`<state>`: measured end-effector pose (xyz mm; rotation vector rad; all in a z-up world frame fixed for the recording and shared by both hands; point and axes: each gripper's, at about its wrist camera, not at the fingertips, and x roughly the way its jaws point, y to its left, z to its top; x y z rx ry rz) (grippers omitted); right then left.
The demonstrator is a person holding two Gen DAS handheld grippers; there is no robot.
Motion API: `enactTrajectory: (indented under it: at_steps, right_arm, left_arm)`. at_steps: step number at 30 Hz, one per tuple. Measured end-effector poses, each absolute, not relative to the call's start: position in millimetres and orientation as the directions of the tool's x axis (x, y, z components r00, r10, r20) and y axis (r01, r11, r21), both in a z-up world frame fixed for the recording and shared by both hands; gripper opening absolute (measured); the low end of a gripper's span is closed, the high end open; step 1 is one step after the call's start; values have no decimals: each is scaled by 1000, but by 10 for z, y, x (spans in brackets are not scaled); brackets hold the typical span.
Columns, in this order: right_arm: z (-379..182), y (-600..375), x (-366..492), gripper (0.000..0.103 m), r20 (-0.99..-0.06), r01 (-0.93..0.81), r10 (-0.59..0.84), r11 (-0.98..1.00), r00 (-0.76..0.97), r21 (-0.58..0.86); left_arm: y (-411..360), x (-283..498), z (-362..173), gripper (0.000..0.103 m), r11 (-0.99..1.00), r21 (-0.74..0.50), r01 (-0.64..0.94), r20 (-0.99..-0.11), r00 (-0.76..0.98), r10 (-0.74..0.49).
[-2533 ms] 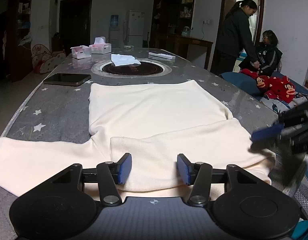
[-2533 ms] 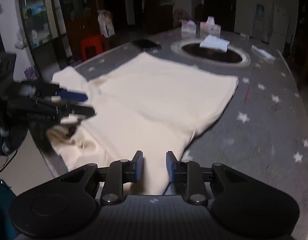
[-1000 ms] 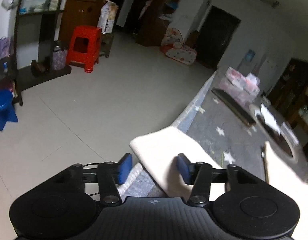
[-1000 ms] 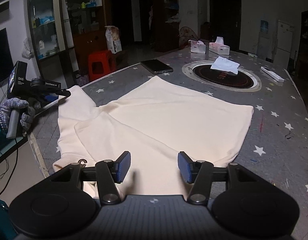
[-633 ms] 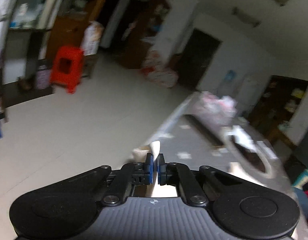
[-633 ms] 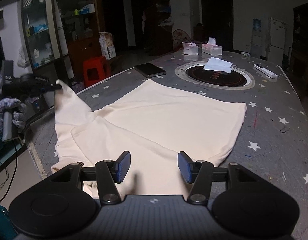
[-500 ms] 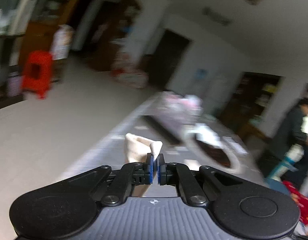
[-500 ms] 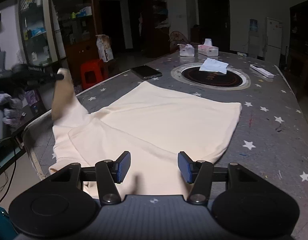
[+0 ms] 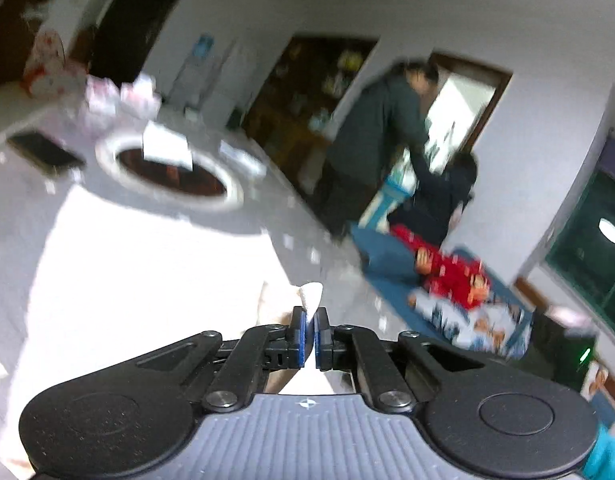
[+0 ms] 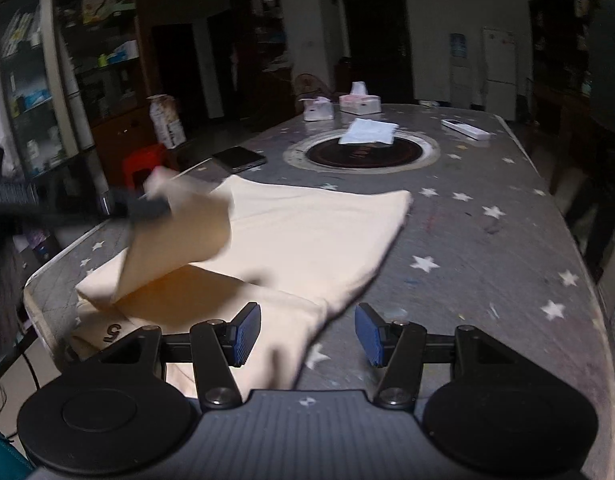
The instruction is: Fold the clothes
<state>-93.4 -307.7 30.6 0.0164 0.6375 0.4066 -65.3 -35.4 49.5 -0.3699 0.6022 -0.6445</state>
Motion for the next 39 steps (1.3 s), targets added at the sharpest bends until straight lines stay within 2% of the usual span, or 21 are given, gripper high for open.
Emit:
enactTrajectory:
  at_steps: [2, 5, 7, 9, 12, 18, 23, 28, 33, 39]
  right_arm:
    - [300, -3113, -941, 53, -577, -351, 366, 925, 730, 143]
    - [308, -3121, -935, 53, -577, -349, 366, 926, 730, 145]
    - [316, -3098, -919, 53, -577, -358, 373, 922, 727, 146]
    - [325, -3054, -898, 52, -576, -372, 383, 917, 722, 145]
    - [339, -2896, -880, 52, -575, -423, 418, 896, 704, 134]
    - [299, -2568, -850, 51, -578, -529, 485, 842, 656, 105]
    - [183, -2326, -899, 51, -606, -617, 529, 783, 594, 78]
    - [78, -2266, -972, 51, -647, -695, 542, 719, 536, 27]
    - [100, -2366, -1003, 51, -687, -744, 537, 668, 490, -9]
    - [167, -2568, -1100, 51, -731, -781, 520, 624, 442, -28]
  left_arm:
    - [-454, -628, 348, 8, 736, -510, 446, -455, 587, -670]
    - [-496, -626, 197, 17, 700, -562, 442, -494, 500, -712]
    - [-471, -677, 196, 24, 704, -544, 457, -506, 490, -710]
    - [-400, -705, 238, 24, 723, -506, 470, -513, 510, -690]
    - [-218, -690, 312, 24, 779, -439, 448, -515, 586, -626]
    - [213, -715, 285, 23, 915, -296, 275, -562, 724, -399]
    - [391, -809, 157, 24, 944, -265, 196, -586, 745, -319]
    - [348, -917, 143, 23, 946, -260, 195, -593, 741, -316]
    - [338, -878, 130, 23, 924, -327, 198, -614, 699, -367]
    - [282, -943, 243, 25, 906, -322, 276, -630, 651, -423]
